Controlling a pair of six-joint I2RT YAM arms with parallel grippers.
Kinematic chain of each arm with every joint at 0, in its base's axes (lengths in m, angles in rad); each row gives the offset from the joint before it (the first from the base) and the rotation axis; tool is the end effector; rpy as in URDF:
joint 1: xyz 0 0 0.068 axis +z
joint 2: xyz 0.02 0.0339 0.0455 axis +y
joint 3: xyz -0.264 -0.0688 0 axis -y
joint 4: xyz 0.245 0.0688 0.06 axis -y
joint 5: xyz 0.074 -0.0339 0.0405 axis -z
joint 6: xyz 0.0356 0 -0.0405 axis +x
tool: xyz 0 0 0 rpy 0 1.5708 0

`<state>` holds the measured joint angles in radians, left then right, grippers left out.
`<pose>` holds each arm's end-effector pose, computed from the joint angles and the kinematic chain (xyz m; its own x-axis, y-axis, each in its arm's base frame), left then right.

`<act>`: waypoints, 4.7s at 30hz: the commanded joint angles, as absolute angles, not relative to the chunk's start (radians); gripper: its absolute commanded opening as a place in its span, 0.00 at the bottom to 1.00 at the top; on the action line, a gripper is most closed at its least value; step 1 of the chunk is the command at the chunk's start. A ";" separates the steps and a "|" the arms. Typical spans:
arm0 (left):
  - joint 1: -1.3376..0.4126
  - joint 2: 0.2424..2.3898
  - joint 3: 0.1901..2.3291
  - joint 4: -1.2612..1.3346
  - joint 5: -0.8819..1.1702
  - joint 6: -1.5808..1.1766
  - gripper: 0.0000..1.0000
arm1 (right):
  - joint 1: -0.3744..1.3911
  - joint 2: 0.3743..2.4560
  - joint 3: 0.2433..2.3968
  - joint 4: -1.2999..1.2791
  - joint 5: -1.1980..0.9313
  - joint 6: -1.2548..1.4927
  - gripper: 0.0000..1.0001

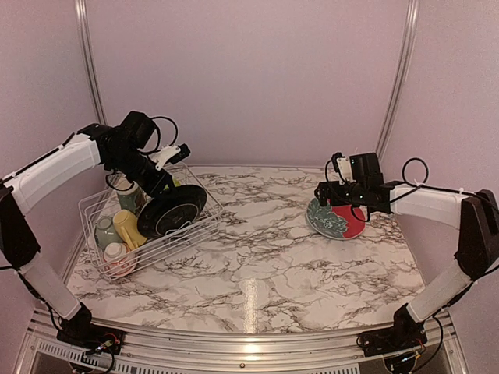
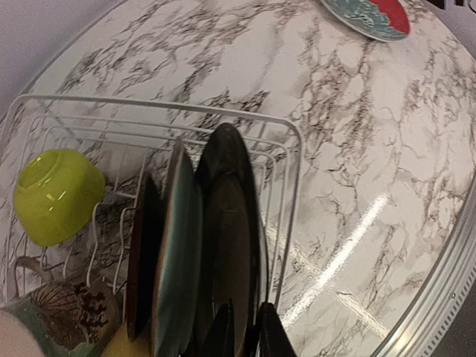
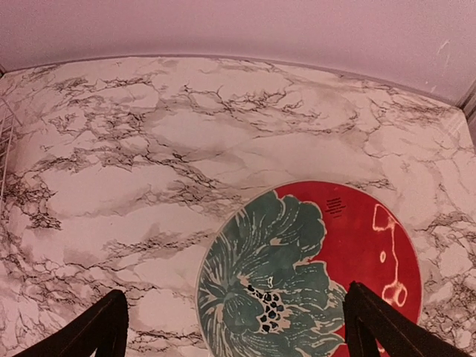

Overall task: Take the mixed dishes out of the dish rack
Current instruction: Grab the plate from the dish rack, then pass from the left arm to the right

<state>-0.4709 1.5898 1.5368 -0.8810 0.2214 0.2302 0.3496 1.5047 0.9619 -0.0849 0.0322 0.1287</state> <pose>0.2972 -0.1601 0.3370 -0.5701 0.5400 -0.6192 0.7077 0.7056 -0.0362 0.3123 0.1127 0.2374 -0.5880 -0.0778 -0.8051 -0.2444 0.9659 0.0851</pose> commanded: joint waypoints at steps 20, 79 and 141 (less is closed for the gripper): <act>-0.404 1.557 1.737 -0.974 0.400 0.387 0.00 | 0.387 1.528 1.080 -0.121 -0.035 0.124 0.97; -0.584 1.505 1.815 -0.763 0.197 -0.368 0.00 | 0.753 1.813 1.379 0.181 -0.313 0.526 0.97; -0.622 1.485 1.518 -0.027 -0.097 -1.148 0.00 | 1.109 2.024 1.605 0.395 0.774 -0.453 0.67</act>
